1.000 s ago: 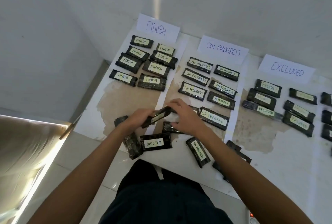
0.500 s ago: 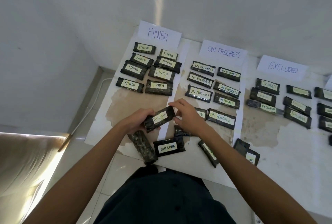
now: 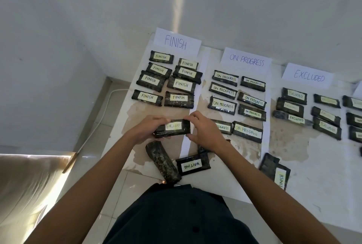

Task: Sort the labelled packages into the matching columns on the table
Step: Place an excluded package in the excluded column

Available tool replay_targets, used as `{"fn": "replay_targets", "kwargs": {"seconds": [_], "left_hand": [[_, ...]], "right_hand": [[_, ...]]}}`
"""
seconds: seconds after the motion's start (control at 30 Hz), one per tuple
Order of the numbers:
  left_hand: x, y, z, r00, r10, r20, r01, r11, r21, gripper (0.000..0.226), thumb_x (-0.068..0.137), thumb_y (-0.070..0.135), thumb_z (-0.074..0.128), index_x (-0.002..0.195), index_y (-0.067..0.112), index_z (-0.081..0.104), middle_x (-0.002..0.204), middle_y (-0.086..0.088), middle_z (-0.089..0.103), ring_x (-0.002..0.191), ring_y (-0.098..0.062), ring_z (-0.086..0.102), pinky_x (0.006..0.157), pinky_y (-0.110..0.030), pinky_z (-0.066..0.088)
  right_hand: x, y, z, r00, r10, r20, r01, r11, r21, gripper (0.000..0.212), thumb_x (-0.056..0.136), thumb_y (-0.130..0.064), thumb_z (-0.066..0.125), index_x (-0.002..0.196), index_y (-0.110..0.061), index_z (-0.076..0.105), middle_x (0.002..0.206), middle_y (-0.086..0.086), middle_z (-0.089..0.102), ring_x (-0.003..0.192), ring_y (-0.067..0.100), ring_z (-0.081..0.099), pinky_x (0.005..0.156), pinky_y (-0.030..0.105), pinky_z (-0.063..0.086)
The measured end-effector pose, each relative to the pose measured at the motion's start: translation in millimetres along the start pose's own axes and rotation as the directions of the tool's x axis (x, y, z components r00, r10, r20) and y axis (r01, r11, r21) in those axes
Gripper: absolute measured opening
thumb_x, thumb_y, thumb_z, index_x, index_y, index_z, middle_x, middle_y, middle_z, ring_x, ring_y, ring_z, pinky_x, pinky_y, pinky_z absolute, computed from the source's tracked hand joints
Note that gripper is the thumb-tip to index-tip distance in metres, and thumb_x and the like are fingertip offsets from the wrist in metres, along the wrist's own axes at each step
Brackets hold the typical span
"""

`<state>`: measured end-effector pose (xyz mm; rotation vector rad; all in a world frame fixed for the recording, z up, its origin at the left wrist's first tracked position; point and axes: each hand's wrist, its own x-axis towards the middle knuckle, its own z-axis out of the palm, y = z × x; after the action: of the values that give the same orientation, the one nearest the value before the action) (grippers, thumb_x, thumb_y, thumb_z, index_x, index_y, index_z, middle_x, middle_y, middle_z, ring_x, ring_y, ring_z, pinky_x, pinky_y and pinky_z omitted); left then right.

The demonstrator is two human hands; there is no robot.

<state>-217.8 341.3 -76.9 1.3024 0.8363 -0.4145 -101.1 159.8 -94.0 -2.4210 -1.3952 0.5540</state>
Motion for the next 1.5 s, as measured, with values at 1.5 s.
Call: {"fn": "replay_targets", "kwargs": {"seconds": [1.5], "left_hand": [[179.8,38.3,407.1,0.770,0.558,0.309,-0.413,0.067,0.908,0.057,0.081,0.035,0.067,0.131,0.019,0.046,0.127,-0.003,0.049,0.120,-0.025,0.038,0.100,-0.038,0.031]], "right_hand": [[-197.0,357.6,-67.6,0.809,0.582,-0.082,-0.576,0.813,0.087,0.057,0.077,-0.013,0.069,0.131,-0.015,0.050,0.127,0.010,0.049,0.111,0.029,0.052,0.087,0.042,0.051]]}}
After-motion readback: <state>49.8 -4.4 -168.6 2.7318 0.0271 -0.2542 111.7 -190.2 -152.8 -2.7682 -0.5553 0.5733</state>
